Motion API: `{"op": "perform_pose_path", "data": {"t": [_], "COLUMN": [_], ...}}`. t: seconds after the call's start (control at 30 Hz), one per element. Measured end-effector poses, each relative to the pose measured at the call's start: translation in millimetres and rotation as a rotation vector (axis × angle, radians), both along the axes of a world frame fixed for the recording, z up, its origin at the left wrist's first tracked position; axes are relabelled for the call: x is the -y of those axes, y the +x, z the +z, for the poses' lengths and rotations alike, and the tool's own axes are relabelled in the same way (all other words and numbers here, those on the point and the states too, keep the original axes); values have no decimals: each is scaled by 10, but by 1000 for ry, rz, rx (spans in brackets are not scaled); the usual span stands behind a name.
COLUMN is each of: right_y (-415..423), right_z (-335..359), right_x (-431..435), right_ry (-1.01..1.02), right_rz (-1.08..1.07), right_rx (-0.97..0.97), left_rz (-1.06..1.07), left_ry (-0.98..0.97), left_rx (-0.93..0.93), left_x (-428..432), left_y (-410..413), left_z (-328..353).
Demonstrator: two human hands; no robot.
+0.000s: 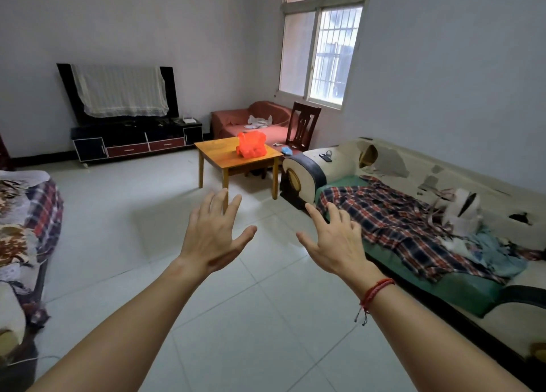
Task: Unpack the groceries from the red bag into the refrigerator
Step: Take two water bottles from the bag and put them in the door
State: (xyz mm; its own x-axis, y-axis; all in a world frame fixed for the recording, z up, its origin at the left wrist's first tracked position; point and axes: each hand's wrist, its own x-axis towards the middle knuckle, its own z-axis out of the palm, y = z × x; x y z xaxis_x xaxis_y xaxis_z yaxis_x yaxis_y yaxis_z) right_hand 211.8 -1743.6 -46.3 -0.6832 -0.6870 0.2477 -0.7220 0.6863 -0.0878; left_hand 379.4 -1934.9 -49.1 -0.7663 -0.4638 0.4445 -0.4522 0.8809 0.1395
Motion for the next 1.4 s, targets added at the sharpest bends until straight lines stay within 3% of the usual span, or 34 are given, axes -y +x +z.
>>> {"op": "perform_pose_path", "data": {"t": [0.53, 0.97, 1.4], "right_y": [-2819, -4357, -6104], "right_z": [-271, -438, -475], "right_x": [1779, 3192, 5137], "right_ry": [34, 74, 118], "right_rz": [32, 94, 77], "right_rx": [73, 112, 124], "left_rz": [45, 74, 64], "left_ry": [6, 61, 80], "left_rx": [64, 115, 137], "left_x": [1735, 3119, 5076], "left_y": [-2657, -4280, -6050], "left_z": [-118, -421, -499]}}
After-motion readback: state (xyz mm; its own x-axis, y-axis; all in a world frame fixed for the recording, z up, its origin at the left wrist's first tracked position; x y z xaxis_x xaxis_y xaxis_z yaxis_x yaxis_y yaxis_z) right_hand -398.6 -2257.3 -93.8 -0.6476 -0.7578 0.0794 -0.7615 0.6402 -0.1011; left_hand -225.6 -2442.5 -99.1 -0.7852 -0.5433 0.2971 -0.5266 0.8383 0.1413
